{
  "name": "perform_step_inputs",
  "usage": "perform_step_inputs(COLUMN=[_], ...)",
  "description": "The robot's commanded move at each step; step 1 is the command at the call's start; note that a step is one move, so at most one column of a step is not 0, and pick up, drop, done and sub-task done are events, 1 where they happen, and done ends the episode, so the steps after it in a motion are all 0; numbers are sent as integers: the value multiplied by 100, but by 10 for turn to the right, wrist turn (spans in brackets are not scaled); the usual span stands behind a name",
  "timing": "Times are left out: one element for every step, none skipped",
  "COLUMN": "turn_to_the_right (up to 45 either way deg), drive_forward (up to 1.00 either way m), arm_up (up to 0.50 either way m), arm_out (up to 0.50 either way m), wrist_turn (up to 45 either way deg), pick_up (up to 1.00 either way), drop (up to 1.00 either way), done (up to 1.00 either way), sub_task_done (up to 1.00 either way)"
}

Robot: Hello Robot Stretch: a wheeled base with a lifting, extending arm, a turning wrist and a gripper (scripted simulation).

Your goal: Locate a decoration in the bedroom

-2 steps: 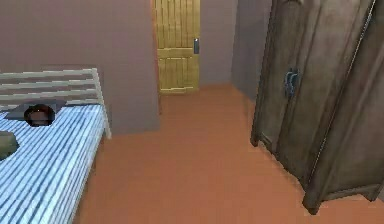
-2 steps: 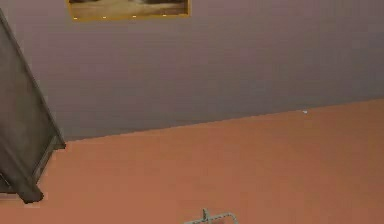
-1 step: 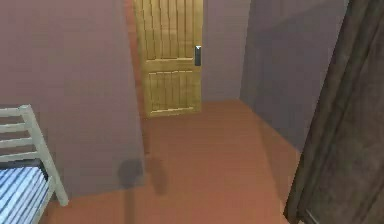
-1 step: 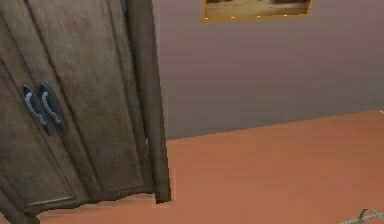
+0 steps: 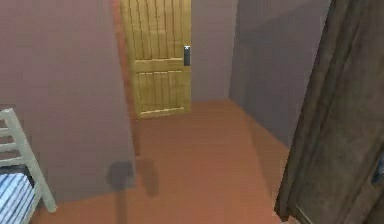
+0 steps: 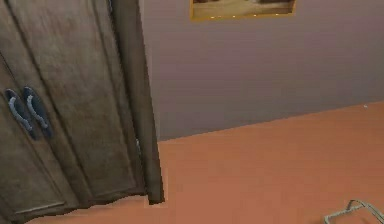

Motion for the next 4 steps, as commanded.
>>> perform_step_inputs(turn_to_the_right=[0, 90, 0, -210], drive_forward=[100, 0, 5, 0], arm_up=[0, 0, 0, 0], arm_out=[0, 0, 0, 0], wrist_turn=[0, 0, 0, 0], pick_up=[0, 0, 0, 0], drop=[0, 0, 0, 0], done=[0, 0, 0, 0], sub_task_done=[0, 0, 0, 0])
